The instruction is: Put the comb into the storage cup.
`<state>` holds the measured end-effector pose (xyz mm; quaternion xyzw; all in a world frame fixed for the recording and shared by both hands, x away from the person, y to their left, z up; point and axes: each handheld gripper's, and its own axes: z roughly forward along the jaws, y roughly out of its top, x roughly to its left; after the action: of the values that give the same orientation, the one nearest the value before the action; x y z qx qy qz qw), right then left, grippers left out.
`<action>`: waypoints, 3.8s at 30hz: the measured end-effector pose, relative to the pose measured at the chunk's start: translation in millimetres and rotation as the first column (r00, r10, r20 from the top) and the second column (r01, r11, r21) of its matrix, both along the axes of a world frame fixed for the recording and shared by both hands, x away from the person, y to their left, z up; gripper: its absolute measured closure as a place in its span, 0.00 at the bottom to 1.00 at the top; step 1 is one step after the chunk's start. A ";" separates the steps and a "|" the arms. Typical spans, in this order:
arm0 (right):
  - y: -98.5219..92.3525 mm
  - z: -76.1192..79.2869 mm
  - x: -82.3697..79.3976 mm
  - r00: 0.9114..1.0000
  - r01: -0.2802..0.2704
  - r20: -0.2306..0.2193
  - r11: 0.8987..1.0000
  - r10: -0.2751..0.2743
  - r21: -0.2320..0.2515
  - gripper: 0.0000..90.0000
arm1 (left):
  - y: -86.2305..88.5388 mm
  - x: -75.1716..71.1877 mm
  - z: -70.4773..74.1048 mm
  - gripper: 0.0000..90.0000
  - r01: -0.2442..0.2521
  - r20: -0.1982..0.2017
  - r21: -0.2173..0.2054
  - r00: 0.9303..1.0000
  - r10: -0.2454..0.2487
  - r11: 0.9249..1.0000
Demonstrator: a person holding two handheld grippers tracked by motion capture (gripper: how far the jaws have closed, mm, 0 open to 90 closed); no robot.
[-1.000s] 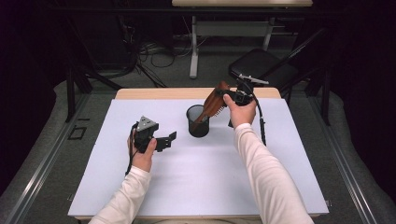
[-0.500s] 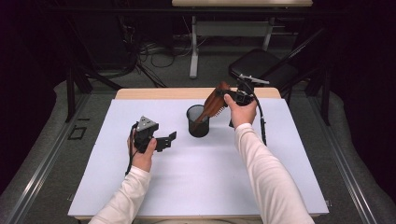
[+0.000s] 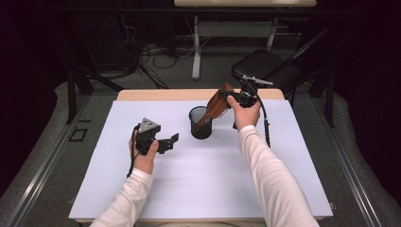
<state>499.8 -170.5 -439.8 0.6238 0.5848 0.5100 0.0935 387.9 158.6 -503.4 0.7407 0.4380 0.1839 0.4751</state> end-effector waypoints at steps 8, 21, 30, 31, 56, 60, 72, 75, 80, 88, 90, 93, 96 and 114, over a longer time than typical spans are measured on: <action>-0.9 0.9 0.2 1.000 0.001 0.023 1.000 -0.001 -0.003 0.45 | 0.0 0.0 -0.1 0.18 -0.001 -0.002 0.000 1.000 0.001 1.000; -5.7 2.4 0.4 0.999 -0.001 0.034 1.000 0.001 -0.008 0.41 | -1.1 0.1 -0.6 0.18 0.003 -0.003 0.010 1.000 -0.003 1.000; -5.2 4.2 -0.1 0.998 0.000 0.058 1.000 0.000 -0.005 0.38 | -1.4 0.2 -1.0 0.18 0.004 -0.004 0.009 1.000 -0.004 1.000; -5.3 4.2 -0.1 0.998 0.000 0.060 1.000 0.000 -0.005 0.38 | -1.4 0.3 -1.0 0.18 0.004 -0.003 0.009 1.000 -0.004 1.000; -14.1 11.0 -1.4 0.995 0.026 0.096 1.000 -0.026 -0.001 0.36 | -1.9 0.5 -2.0 0.18 0.005 -0.009 0.012 1.000 -0.005 1.000; -17.3 13.9 -2.2 0.994 0.028 0.110 1.000 -0.028 -0.004 0.36 | -2.1 0.5 -2.1 0.18 0.005 -0.008 0.012 1.000 -0.005 1.000; -27.1 24.8 -4.9 0.989 0.032 0.146 0.999 -0.028 -0.023 0.36 | -2.7 0.4 -2.3 0.18 0.007 -0.009 0.015 1.000 -0.006 1.000; -28.2 28.1 -5.6 0.987 0.027 0.159 0.999 -0.020 -0.038 0.35 | -2.5 0.5 -2.4 0.18 0.006 -0.009 0.016 1.000 -0.006 1.000; -29.3 35.8 -7.8 0.984 0.019 0.179 0.999 -0.010 -0.048 0.35 | -2.2 0.4 -2.1 0.18 0.005 -0.008 0.013 1.000 -0.005 1.000; -30.2 41.9 -8.8 0.982 0.005 0.188 0.998 0.006 -0.059 0.33 | -2.1 0.3 -2.0 0.18 0.005 -0.008 0.011 1.000 -0.004 1.000; -30.4 42.2 -9.0 0.982 0.004 0.189 0.998 0.008 -0.064 0.33 | -2.0 0.3 -1.9 0.18 0.005 -0.008 0.011 1.000 -0.005 1.000; -30.5 43.1 -9.4 0.979 0.001 0.205 0.995 0.019 -0.095 0.31 | -2.0 0.2 -1.8 0.18 0.005 -0.006 0.011 1.000 -0.005 1.000; -31.2 44.3 -9.9 0.975 -0.002 0.220 0.994 0.026 -0.106 0.28 | -1.8 0.2 -1.8 0.18 0.005 -0.007 0.011 1.000 -0.005 1.000; -22.4 56.0 -14.5 0.979 -0.021 0.194 0.980 0.060 -0.197 0.11 | -2.0 1.5 -2.4 0.18 0.017 -0.007 0.009 1.000 -0.017 1.000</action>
<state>485.3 -192.9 -383.7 0.5456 0.6320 0.5123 0.2012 389.4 156.6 -505.8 0.7472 0.4326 0.1792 0.4717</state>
